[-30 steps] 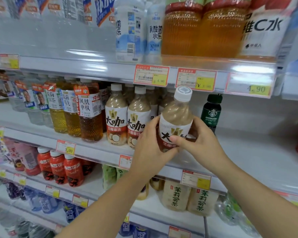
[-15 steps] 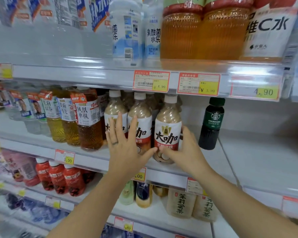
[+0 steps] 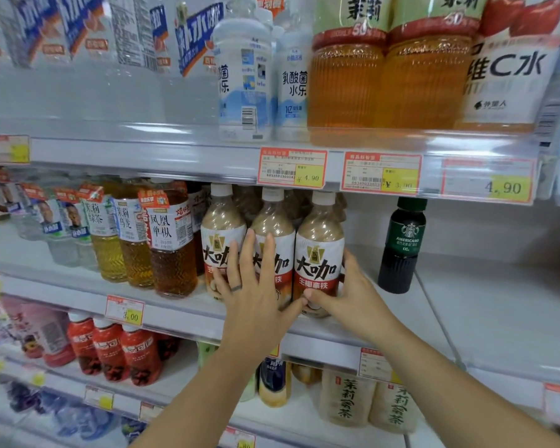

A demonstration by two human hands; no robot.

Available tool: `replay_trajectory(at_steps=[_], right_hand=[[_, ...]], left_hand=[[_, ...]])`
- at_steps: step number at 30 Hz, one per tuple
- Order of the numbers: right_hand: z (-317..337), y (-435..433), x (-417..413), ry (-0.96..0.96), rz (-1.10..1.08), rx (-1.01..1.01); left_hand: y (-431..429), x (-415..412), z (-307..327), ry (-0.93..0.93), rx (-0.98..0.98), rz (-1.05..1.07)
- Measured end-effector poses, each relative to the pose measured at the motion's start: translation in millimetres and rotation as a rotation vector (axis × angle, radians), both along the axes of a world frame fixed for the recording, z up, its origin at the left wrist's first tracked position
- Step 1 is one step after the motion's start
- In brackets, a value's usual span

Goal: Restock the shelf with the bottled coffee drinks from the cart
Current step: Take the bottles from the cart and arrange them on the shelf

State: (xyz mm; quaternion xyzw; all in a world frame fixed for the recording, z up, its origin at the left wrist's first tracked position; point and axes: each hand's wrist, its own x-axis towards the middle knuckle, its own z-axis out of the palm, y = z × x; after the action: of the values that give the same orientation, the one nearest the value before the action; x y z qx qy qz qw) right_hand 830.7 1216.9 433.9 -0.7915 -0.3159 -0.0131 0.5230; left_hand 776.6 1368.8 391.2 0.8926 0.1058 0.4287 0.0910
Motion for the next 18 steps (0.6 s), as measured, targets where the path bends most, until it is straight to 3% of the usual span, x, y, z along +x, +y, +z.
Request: replay_trajectory(at_steps=[4, 9, 18], right_hand=[[16, -10, 6, 0.07, 0.057, 0.09], [9, -9, 18, 0.056, 0.147, -0.004], [3, -6, 22, 0.048, 0.135, 0.031]], left_hand=[[11, -4, 1, -0.007, -0.039, 0.003], [22, -5, 8, 0.057, -0.197, -0.008], [21, 6, -1, -0.038, -0.113, 0.05]])
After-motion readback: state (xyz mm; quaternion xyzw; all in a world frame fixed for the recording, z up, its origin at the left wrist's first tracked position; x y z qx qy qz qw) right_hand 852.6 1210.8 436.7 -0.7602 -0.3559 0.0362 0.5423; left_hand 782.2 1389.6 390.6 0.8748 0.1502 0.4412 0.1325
